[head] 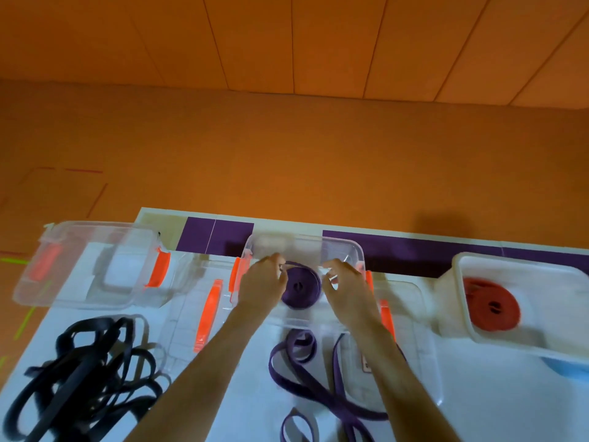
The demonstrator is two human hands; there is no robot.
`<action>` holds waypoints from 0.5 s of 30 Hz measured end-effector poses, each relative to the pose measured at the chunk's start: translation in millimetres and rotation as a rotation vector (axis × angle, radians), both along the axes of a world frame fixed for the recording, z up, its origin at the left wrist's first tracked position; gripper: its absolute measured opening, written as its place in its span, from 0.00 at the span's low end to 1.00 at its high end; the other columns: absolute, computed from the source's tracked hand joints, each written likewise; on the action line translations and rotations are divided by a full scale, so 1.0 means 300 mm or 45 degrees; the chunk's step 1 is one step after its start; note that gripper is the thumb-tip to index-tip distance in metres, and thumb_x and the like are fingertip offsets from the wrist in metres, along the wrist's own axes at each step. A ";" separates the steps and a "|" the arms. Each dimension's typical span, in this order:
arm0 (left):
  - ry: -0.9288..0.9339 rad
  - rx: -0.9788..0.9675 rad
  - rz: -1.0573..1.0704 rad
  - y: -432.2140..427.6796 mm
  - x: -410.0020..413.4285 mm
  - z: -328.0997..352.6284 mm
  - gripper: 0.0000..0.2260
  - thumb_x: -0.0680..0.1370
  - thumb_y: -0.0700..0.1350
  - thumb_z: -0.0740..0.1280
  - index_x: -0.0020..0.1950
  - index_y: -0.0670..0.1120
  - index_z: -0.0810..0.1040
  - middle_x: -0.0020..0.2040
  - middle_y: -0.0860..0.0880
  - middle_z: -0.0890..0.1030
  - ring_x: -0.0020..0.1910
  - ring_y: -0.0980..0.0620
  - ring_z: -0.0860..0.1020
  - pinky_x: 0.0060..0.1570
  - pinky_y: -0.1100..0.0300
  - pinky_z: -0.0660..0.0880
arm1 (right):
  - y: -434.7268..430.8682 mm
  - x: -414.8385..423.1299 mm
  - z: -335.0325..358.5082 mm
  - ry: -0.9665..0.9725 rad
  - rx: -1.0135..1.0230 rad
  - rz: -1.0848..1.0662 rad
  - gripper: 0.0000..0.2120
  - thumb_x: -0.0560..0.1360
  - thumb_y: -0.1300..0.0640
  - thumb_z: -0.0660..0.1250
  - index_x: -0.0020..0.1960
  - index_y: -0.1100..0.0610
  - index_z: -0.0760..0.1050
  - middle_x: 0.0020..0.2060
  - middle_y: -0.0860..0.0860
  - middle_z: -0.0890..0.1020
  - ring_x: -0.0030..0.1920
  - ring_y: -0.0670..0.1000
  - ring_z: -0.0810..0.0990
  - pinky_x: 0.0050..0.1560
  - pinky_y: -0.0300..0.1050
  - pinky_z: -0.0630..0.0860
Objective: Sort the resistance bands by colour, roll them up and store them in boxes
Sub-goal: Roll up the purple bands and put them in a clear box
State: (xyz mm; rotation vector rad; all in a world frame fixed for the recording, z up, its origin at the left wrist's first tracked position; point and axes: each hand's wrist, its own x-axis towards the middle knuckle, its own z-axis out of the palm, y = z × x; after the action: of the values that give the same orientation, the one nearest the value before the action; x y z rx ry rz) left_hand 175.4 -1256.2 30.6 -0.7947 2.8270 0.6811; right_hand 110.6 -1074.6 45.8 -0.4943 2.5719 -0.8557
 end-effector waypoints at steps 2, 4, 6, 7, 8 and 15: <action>0.127 -0.149 -0.157 0.039 0.103 0.101 0.09 0.83 0.45 0.63 0.59 0.49 0.81 0.53 0.48 0.85 0.52 0.44 0.84 0.50 0.50 0.80 | 0.057 0.099 0.075 0.158 -0.100 -0.029 0.10 0.81 0.58 0.65 0.61 0.50 0.79 0.53 0.48 0.85 0.52 0.53 0.84 0.52 0.51 0.80; 0.272 -0.200 -0.280 0.088 0.210 0.181 0.08 0.82 0.42 0.66 0.58 0.48 0.83 0.51 0.48 0.86 0.48 0.43 0.84 0.47 0.49 0.81 | 0.120 0.203 0.119 0.303 -0.148 -0.084 0.10 0.80 0.60 0.66 0.58 0.49 0.80 0.53 0.45 0.84 0.50 0.50 0.84 0.50 0.49 0.80; 0.361 -0.250 -0.362 0.135 0.318 0.220 0.06 0.79 0.40 0.70 0.55 0.46 0.84 0.47 0.47 0.86 0.44 0.42 0.83 0.43 0.50 0.80 | 0.193 0.302 0.114 0.362 -0.136 -0.127 0.10 0.81 0.59 0.66 0.57 0.48 0.81 0.52 0.40 0.82 0.49 0.46 0.83 0.60 0.49 0.79; 0.355 -0.271 -0.385 0.158 0.375 0.228 0.06 0.80 0.40 0.70 0.55 0.46 0.84 0.47 0.47 0.85 0.44 0.43 0.83 0.44 0.50 0.79 | 0.234 0.352 0.096 0.334 -0.121 -0.169 0.09 0.82 0.59 0.66 0.56 0.47 0.80 0.51 0.37 0.81 0.48 0.44 0.82 0.63 0.47 0.77; 0.310 -0.261 -0.400 0.178 0.428 0.226 0.06 0.81 0.42 0.68 0.57 0.47 0.83 0.49 0.48 0.85 0.46 0.44 0.83 0.46 0.50 0.78 | 0.275 0.401 0.072 0.273 -0.112 -0.230 0.09 0.82 0.59 0.66 0.56 0.47 0.81 0.50 0.37 0.81 0.47 0.44 0.82 0.62 0.41 0.77; 0.020 -0.020 -0.504 0.312 0.711 0.109 0.10 0.84 0.48 0.60 0.58 0.51 0.81 0.54 0.51 0.85 0.54 0.46 0.83 0.53 0.54 0.78 | 0.549 0.689 -0.146 -0.148 0.162 -0.645 0.14 0.82 0.60 0.64 0.66 0.56 0.80 0.60 0.59 0.85 0.59 0.61 0.83 0.54 0.46 0.76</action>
State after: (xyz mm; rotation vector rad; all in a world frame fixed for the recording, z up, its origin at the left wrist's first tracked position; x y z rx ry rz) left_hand 388.8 -1162.7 63.2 -0.2147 2.8768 0.6020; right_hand 317.4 -909.8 1.9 0.2533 2.6548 -0.8355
